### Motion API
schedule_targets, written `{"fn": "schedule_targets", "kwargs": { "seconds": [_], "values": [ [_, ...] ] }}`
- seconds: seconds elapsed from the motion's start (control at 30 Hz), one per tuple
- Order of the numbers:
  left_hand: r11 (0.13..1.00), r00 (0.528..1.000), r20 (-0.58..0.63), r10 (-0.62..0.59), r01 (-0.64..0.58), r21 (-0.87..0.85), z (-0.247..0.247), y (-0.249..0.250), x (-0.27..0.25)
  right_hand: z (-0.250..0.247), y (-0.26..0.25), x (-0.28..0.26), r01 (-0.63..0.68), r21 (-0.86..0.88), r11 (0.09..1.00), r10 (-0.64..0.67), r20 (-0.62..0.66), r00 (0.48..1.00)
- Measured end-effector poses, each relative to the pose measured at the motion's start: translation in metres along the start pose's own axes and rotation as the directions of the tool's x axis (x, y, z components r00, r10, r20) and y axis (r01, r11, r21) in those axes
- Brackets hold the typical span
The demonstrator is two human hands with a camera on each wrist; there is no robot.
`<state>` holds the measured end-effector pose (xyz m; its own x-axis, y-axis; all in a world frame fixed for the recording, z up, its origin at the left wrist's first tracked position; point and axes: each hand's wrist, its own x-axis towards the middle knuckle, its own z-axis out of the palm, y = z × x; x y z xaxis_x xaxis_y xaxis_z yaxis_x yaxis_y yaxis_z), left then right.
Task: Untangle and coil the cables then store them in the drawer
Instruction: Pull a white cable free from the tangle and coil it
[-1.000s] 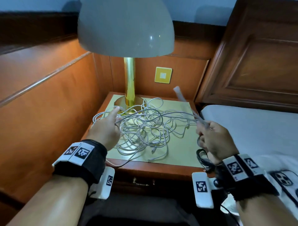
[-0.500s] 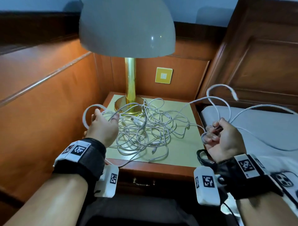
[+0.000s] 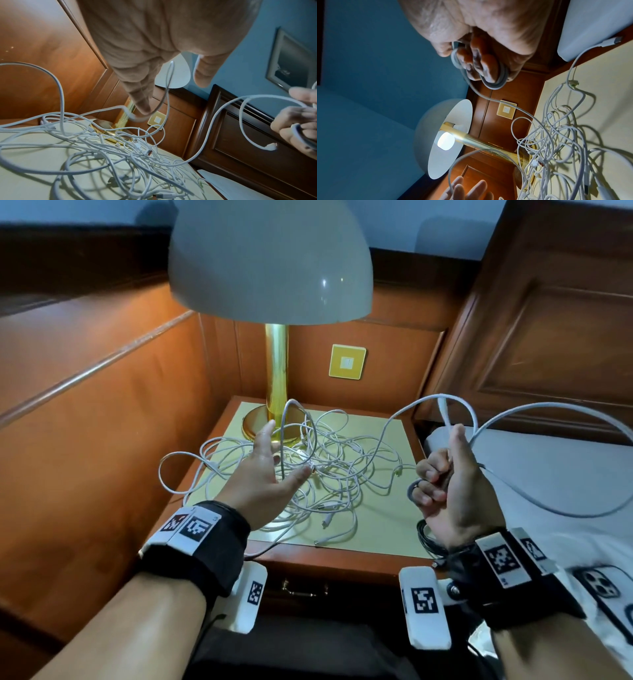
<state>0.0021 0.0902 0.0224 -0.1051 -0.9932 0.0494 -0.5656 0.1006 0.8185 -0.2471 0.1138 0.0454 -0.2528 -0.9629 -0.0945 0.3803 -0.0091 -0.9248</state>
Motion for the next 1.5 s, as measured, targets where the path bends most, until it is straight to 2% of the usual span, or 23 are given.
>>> {"fn": "schedule_targets", "kwargs": {
  "seconds": [0.2, 0.27, 0.37, 0.47, 0.53, 0.6, 0.67, 0.77, 0.83, 0.9, 0.97, 1.03, 1.1, 1.17, 1.27, 1.33, 1.4, 1.47, 1.5],
  "values": [
    [0.999, 0.996, -0.064, 0.054, -0.054, 0.002, 0.003, 0.002, -0.002, 0.002, -0.008, -0.010, 0.151, -0.189, 0.970, -0.155, -0.005, 0.988],
    [0.996, 0.986, -0.143, 0.089, -0.088, 0.017, 0.006, 0.004, -0.003, 0.005, -0.009, -0.015, 0.152, -0.239, 0.959, -0.138, 0.073, 0.988],
    [0.975, 0.952, -0.230, 0.203, -0.175, 0.137, 0.015, 0.010, -0.004, 0.009, -0.011, -0.023, 0.140, -0.303, 0.943, -0.040, 0.314, 0.949],
    [0.940, 0.934, -0.131, 0.332, -0.316, 0.129, 0.029, 0.019, -0.009, 0.011, -0.015, -0.031, 0.112, -0.380, 0.918, 0.115, 0.526, 0.843],
    [0.910, 0.908, -0.054, 0.415, -0.412, 0.052, 0.038, 0.023, -0.013, 0.012, -0.018, -0.037, 0.067, -0.435, 0.898, 0.253, 0.635, 0.730],
    [0.905, 0.906, 0.005, 0.424, -0.424, -0.038, 0.045, 0.030, -0.016, 0.013, -0.021, -0.043, 0.020, -0.483, 0.875, 0.361, 0.681, 0.638],
    [0.909, 0.914, -0.023, 0.406, -0.406, -0.090, 0.047, 0.036, -0.016, 0.011, -0.024, -0.047, -0.024, -0.520, 0.854, 0.428, 0.675, 0.601],
    [0.940, 0.943, -0.057, 0.327, -0.331, -0.088, 0.040, 0.037, -0.011, 0.005, -0.030, -0.047, -0.134, -0.448, 0.884, 0.448, 0.730, 0.516],
    [0.961, 0.961, -0.005, 0.276, -0.276, -0.025, 0.036, 0.030, -0.005, 0.000, -0.033, -0.046, -0.227, -0.352, 0.908, 0.419, 0.795, 0.439],
    [0.984, 0.982, 0.072, 0.173, -0.175, 0.018, 0.037, 0.023, -0.001, -0.003, -0.037, -0.045, -0.310, -0.257, 0.915, 0.366, 0.852, 0.374],
    [0.984, 0.992, 0.092, 0.083, -0.096, 0.149, 0.037, 0.017, 0.001, -0.005, -0.041, -0.044, -0.381, -0.158, 0.911, 0.294, 0.896, 0.332],
    [0.982, 0.999, 0.049, 0.022, -0.031, 0.188, 0.036, 0.015, 0.001, -0.010, -0.044, -0.043, -0.412, -0.089, 0.907, 0.241, 0.911, 0.335],
    [0.998, 0.999, 0.050, 0.005, -0.008, 0.055, 0.037, 0.017, 0.001, -0.013, -0.045, -0.042, -0.427, -0.066, 0.902, 0.230, 0.909, 0.346],
    [0.983, 0.991, 0.118, 0.058, -0.036, -0.182, 0.044, 0.026, -0.003, -0.013, -0.043, -0.043, -0.420, -0.079, 0.904, 0.240, 0.907, 0.345],
    [0.871, 0.962, 0.197, 0.187, -0.069, -0.487, 0.056, 0.042, -0.007, -0.006, -0.037, -0.048, -0.400, -0.119, 0.908, 0.266, 0.904, 0.334],
    [0.830, 0.922, 0.294, 0.251, -0.049, -0.555, 0.060, 0.047, -0.011, -0.003, -0.032, -0.052, -0.398, -0.135, 0.907, 0.280, 0.901, 0.332],
    [0.897, 0.904, 0.358, 0.234, -0.059, -0.437, 0.063, 0.048, -0.014, -0.002, -0.030, -0.054, -0.399, -0.121, 0.909, 0.268, 0.903, 0.337],
    [0.987, 0.928, 0.335, 0.161, -0.146, -0.072, 0.064, 0.046, -0.013, -0.006, -0.034, -0.052, -0.419, -0.066, 0.906, 0.226, 0.910, 0.347],
    [0.980, 0.948, 0.295, 0.116, -0.158, 0.123, 0.065, 0.040, -0.010, -0.011, -0.038, -0.050, -0.430, -0.029, 0.902, 0.202, 0.909, 0.363]
  ]
}}
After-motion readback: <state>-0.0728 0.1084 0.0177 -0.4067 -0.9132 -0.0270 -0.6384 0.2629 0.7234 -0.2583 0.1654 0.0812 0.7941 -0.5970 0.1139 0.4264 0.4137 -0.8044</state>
